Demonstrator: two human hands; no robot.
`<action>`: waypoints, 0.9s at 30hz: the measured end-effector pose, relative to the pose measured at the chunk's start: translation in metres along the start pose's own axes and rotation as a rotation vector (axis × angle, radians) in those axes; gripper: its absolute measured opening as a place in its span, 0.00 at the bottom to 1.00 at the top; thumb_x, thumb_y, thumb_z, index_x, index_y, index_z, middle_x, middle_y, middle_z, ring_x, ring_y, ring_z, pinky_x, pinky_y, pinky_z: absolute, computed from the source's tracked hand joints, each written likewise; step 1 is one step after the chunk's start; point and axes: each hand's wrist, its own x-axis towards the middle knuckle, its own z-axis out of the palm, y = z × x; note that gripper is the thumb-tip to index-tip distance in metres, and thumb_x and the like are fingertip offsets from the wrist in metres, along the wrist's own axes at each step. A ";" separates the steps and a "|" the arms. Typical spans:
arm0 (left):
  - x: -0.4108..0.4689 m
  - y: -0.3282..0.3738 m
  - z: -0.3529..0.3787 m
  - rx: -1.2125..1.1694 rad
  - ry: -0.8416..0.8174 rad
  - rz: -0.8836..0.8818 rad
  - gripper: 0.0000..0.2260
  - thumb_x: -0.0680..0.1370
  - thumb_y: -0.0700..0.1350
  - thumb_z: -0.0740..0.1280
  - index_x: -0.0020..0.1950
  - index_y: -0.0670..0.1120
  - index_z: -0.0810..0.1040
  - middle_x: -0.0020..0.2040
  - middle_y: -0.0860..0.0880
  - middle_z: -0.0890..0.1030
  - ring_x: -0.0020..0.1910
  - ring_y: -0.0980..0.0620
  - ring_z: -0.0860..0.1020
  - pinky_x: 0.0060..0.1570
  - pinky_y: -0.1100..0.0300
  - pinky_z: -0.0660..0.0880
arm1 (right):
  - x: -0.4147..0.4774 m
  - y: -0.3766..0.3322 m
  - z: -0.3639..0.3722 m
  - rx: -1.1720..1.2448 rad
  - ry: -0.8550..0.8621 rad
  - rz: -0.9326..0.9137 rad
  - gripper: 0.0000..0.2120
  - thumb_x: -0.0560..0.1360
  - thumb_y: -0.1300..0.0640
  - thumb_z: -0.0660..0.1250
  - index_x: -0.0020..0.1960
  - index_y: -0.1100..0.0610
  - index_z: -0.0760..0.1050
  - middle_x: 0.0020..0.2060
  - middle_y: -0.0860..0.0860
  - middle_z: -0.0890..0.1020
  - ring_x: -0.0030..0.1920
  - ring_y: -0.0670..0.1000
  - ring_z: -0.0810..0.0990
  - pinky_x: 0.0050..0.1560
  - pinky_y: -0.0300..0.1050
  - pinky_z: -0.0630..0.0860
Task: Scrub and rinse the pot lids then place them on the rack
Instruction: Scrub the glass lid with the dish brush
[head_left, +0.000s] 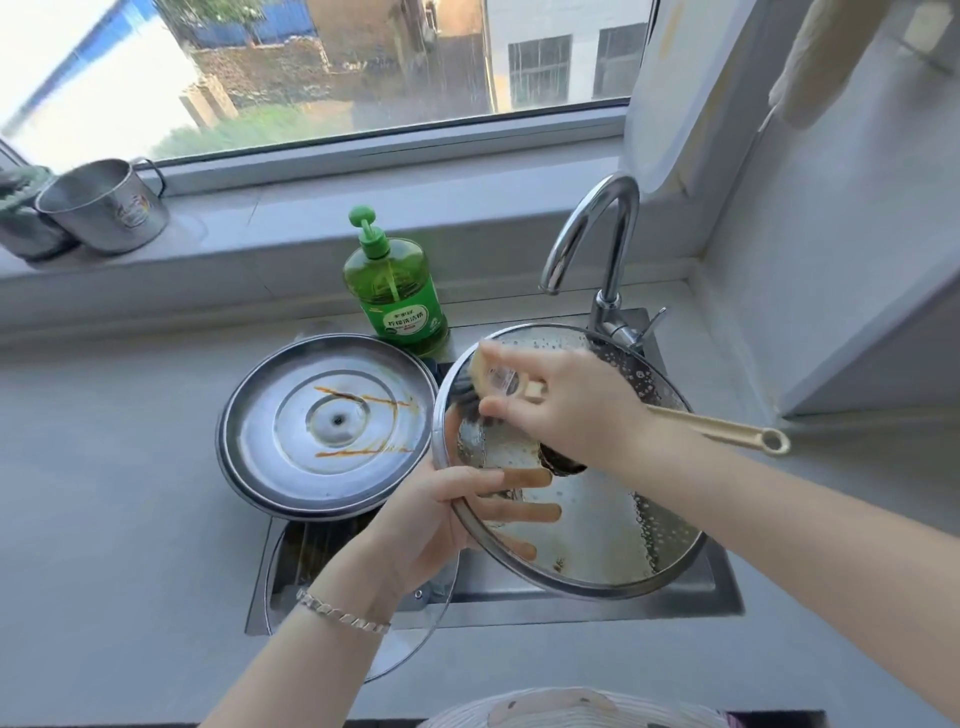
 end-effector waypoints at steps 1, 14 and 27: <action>-0.001 0.000 -0.002 0.004 -0.017 -0.002 0.31 0.68 0.34 0.61 0.70 0.49 0.66 0.56 0.35 0.80 0.51 0.30 0.79 0.34 0.48 0.80 | -0.010 -0.004 0.003 0.030 -0.070 -0.051 0.26 0.72 0.43 0.68 0.68 0.38 0.67 0.22 0.41 0.69 0.26 0.41 0.70 0.34 0.36 0.65; -0.006 0.000 -0.003 -0.033 -0.123 -0.014 0.41 0.63 0.27 0.54 0.66 0.64 0.67 0.58 0.35 0.79 0.51 0.28 0.78 0.34 0.40 0.80 | -0.038 -0.007 0.000 0.012 -0.239 -0.175 0.26 0.68 0.38 0.68 0.66 0.37 0.69 0.27 0.40 0.73 0.27 0.39 0.69 0.31 0.31 0.62; -0.012 0.011 -0.016 -0.048 -0.045 0.091 0.47 0.56 0.29 0.63 0.67 0.68 0.65 0.55 0.31 0.79 0.47 0.31 0.80 0.28 0.49 0.80 | -0.072 0.007 0.002 0.044 -0.195 -0.321 0.24 0.67 0.38 0.64 0.62 0.41 0.75 0.30 0.39 0.73 0.31 0.42 0.67 0.32 0.36 0.68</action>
